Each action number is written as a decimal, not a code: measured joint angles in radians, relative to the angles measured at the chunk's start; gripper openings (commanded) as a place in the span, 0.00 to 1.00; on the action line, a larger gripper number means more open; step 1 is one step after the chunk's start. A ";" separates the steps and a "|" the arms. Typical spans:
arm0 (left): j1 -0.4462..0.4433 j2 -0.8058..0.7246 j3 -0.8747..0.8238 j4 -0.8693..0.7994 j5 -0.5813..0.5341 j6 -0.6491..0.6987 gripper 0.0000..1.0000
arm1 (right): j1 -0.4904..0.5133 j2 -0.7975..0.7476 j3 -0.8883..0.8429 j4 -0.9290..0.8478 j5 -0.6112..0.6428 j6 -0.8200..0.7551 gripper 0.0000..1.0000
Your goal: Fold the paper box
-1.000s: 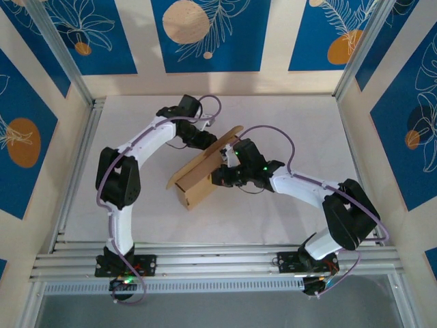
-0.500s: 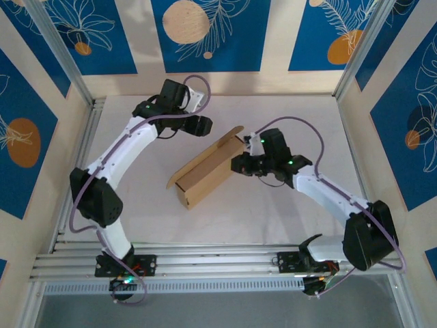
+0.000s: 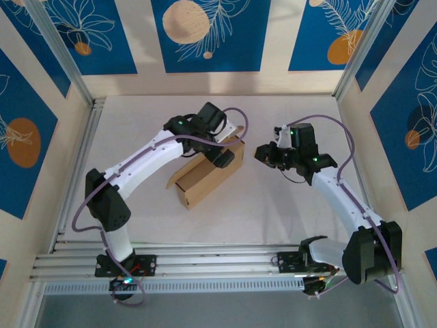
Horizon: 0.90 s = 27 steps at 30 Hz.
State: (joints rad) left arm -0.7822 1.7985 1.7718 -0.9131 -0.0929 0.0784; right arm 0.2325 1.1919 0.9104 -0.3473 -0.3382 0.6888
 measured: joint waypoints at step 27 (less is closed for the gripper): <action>-0.122 0.048 -0.170 0.072 -0.281 0.047 0.68 | -0.069 0.084 0.200 -0.145 0.073 0.106 0.40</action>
State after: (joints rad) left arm -0.9047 1.8465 1.6016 -0.8410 -0.3740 0.1249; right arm 0.1635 1.2762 1.1103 -0.4919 -0.2653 0.7944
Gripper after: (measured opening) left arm 0.683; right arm 0.385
